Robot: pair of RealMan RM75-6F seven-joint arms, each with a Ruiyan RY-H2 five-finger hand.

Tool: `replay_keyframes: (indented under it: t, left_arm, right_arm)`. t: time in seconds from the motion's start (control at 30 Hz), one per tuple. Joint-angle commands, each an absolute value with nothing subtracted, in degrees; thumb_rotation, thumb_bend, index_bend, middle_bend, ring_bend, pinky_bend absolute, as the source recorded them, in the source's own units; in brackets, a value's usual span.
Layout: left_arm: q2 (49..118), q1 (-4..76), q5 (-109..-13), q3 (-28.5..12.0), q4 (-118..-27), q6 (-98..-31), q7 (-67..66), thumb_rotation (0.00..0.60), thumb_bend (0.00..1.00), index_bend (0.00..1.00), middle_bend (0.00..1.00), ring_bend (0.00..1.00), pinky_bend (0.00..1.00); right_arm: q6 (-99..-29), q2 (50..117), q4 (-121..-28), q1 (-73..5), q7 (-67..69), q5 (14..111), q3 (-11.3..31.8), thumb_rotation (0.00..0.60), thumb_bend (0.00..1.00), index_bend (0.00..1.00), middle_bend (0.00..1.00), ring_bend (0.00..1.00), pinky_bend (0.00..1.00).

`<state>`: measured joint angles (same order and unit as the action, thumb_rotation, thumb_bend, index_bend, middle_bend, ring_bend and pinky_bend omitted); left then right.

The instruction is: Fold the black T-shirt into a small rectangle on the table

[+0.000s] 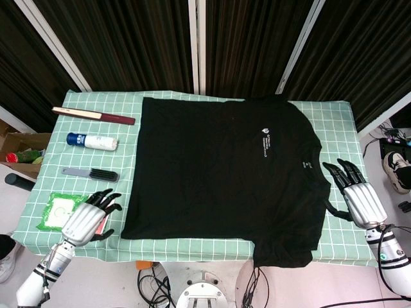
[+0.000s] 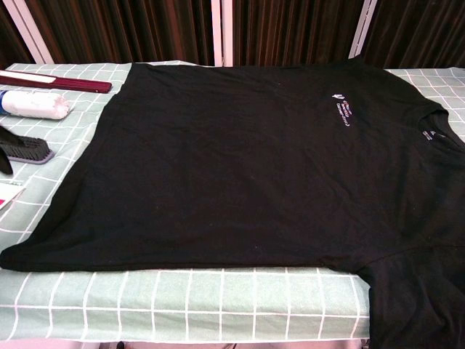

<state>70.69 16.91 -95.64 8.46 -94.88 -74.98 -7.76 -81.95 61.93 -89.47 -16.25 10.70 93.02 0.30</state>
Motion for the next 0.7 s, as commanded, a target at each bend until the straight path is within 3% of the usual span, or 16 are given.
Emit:
replay_keyframes:
  t: [0.03, 0.3, 0.57, 0.7]
  left_arm:
    - [75.1, 15.6, -96.6, 9.9, -92.2, -73.6, -8.7, 0.600, 0.19, 0.36, 0.16, 0.10, 0.19]
    - [82.6, 15.1, -97.2, 8.9, -85.7, -72.6, -12.2, 0.600, 0.19, 0.36, 0.15, 0.10, 0.19]
    - [85.7, 14.4, -96.3, 8.2, -81.9, -73.0, -12.5, 0.600, 0.20, 0.39, 0.16, 0.10, 0.19]
    - [87.2, 14.4, -97.1, 7.8, -79.7, -74.2, -10.4, 0.600, 0.29, 0.47, 0.18, 0.10, 0.20]
  right_arm:
    - [-81.9, 62.3, -89.4, -16.2, 10.3, 93.4, 0.2, 0.600, 0.31, 0.06, 0.17, 0.00, 0.11]
    - [-82.1, 62.6, -89.9, -16.0, 9.5, 94.8, 0.2, 0.600, 0.31, 0.06, 0.16, 0.00, 0.11]
    - [-82.5, 62.9, -89.3, -15.2, 10.1, 94.6, 0.2, 0.600, 0.31, 0.06, 0.16, 0.00, 0.11]
    - [-82.3, 63.1, -88.9, -14.9, 10.5, 94.5, 0.1, 0.600, 0.31, 0.06, 0.16, 0.00, 0.11]
